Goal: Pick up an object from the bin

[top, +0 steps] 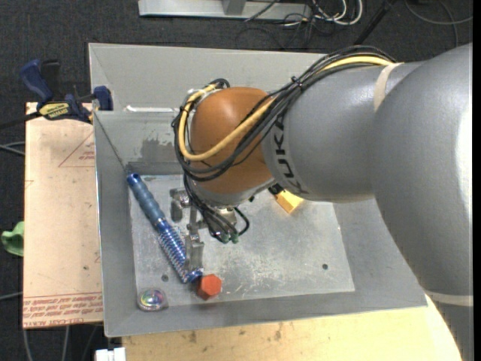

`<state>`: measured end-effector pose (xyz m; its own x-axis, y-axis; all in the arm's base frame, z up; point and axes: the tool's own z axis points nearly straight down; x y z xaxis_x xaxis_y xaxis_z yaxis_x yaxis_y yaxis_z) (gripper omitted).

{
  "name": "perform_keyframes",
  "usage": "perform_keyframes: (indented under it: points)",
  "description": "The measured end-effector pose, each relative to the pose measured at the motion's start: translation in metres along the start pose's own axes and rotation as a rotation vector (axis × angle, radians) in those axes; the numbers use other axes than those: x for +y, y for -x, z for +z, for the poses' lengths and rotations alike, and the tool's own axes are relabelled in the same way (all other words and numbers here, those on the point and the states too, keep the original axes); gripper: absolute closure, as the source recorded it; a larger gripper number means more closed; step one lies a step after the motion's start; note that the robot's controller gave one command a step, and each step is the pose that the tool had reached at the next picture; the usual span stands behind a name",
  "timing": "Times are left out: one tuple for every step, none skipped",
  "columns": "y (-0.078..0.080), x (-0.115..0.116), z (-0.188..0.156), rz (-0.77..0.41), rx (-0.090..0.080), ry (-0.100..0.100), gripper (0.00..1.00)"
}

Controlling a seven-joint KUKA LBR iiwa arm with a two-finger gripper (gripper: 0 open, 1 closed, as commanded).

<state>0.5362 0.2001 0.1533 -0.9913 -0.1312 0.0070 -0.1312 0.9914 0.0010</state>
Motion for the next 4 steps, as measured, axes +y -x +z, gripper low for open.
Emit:
perform_keyframes:
  points:
    - [-0.015, 0.001, 0.074, 0.032, -0.012, 0.004, 0.00]
    - [-0.015, 0.000, 0.072, 0.032, -0.012, 0.004, 1.00]
    - [-0.017, -0.001, 0.074, 0.034, -0.007, 0.001, 0.00]
    - [-0.039, -0.062, 0.045, -0.142, -0.007, -0.002, 0.00]
